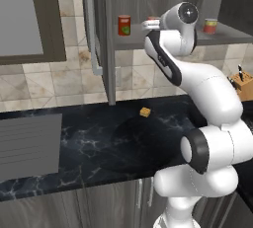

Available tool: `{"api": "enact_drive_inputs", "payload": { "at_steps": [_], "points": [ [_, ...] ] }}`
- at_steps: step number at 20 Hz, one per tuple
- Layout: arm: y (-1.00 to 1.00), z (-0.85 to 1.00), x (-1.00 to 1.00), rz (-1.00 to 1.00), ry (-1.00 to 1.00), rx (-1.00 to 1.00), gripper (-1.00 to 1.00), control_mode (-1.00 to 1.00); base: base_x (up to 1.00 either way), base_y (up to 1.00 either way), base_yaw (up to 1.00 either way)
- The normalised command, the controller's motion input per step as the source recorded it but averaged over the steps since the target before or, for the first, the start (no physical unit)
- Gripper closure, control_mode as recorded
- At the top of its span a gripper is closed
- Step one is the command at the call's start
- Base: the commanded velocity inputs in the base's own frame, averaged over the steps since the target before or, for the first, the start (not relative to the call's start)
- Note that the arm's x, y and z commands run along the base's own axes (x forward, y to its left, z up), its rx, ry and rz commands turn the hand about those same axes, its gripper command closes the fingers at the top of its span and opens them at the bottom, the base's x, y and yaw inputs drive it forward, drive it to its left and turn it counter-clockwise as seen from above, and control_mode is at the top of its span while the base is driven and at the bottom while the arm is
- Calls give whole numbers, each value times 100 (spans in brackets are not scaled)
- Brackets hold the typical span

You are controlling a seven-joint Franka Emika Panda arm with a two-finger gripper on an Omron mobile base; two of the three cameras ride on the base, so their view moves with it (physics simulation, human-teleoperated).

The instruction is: Stack two cans on top of the other two cans in the cabinet.

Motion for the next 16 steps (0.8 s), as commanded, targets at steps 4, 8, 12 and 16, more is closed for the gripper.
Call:
{"api": "enact_drive_inputs", "payload": {
  "at_steps": [4, 8, 12, 16],
  "points": [
    [0, -6, 25, 0, 4, 0, -100, -100, 0, 0, 0],
    [0, -3, 19, 0, 1, 0, -100, -100, 0, 0, 0],
    [0, -3, 21, 0, 0, 0, -100, -100, 0, 0, 0],
    [0, -4, 21, 0, 0, 0, -100, -100, 0, 0, 0]
  ]
}}
